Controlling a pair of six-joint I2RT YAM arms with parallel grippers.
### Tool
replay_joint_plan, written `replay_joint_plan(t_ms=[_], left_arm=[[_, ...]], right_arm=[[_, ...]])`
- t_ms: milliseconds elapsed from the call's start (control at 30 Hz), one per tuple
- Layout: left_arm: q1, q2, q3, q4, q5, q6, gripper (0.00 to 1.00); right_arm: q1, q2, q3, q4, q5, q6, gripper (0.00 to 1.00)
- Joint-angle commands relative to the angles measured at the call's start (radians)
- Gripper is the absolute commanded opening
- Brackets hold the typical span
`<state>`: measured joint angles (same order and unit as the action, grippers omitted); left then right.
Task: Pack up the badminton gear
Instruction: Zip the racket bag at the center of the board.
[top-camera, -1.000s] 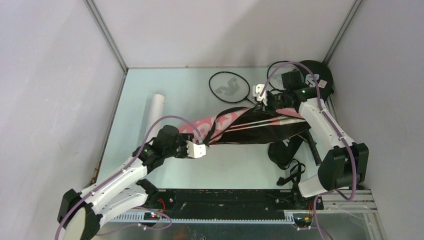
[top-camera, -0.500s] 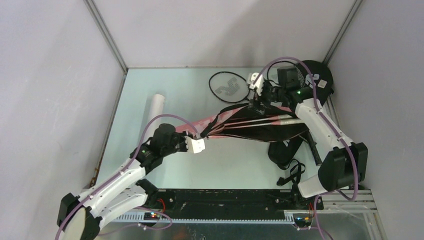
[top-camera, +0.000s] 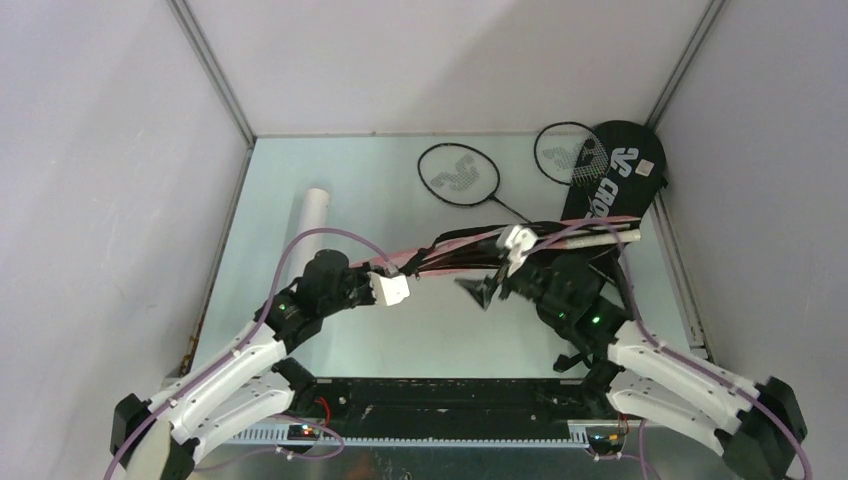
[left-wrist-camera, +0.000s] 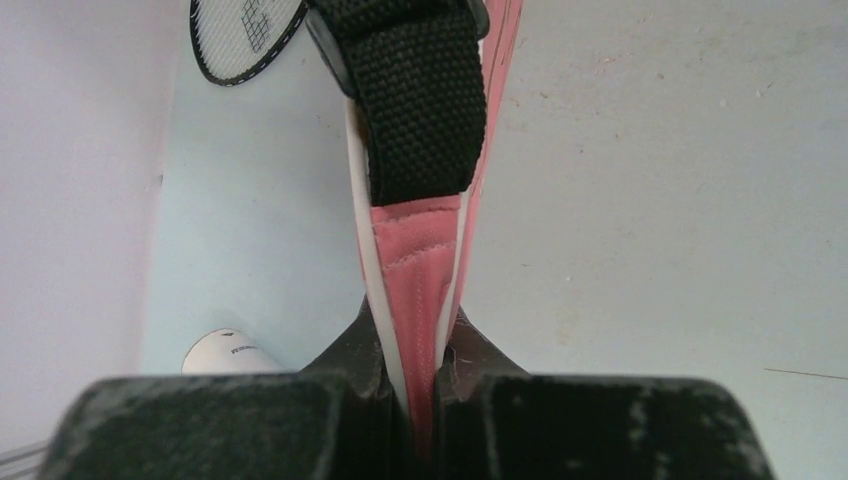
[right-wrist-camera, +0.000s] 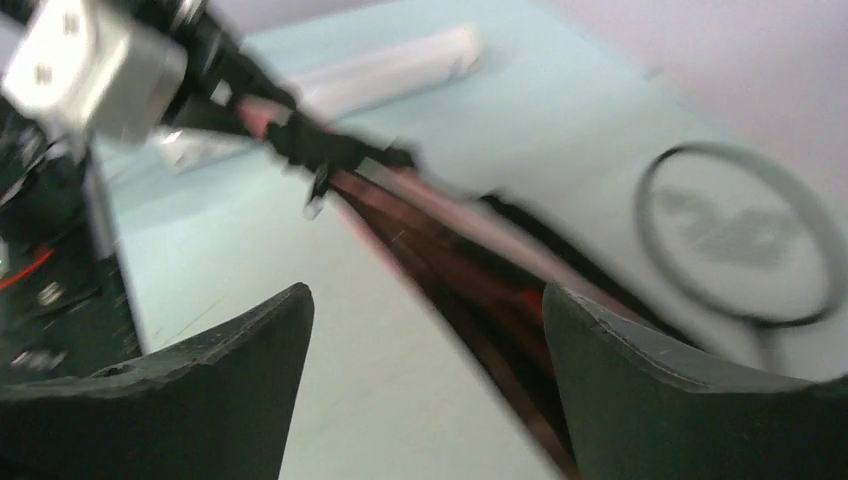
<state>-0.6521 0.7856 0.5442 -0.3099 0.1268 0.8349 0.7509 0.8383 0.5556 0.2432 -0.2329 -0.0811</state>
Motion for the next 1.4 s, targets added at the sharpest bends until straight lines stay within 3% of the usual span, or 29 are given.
replay_joint_plan(t_ms=[0,267,467,633,800,1133,1367], left_arm=[[-0.017,-0.028,0.014,0.052,0.073,-0.108,0.0],[-0.046,-0.022,-0.002,0.064,0.071,-0.095,0.0],[-0.062,-0.009,-0.01,0.089,0.055,-0.092,0.0],[-0.072,-0.003,-0.012,0.096,0.059,-0.106,0.0],[-0.076,-0.014,-0.017,0.096,0.058,-0.113,0.0],[-0.076,-0.022,-0.025,0.09,0.078,-0.107,0.0],[-0.077,-0.028,-0.029,0.085,0.09,-0.098,0.0]], right_arm=[[0.113,0.048,-0.118,0.318,0.09,0.223,0.84],[0.139,0.299,-0.153,0.587,0.066,0.785,0.83],[0.168,0.469,-0.164,0.841,0.095,0.979,0.79],[0.221,0.574,-0.149,0.922,0.148,1.006,0.72],[0.222,0.601,-0.14,0.911,0.141,0.977,0.56],[0.238,0.505,-0.134,0.752,0.26,0.916,0.6],[0.238,0.527,-0.103,0.753,0.272,0.96,0.52]])
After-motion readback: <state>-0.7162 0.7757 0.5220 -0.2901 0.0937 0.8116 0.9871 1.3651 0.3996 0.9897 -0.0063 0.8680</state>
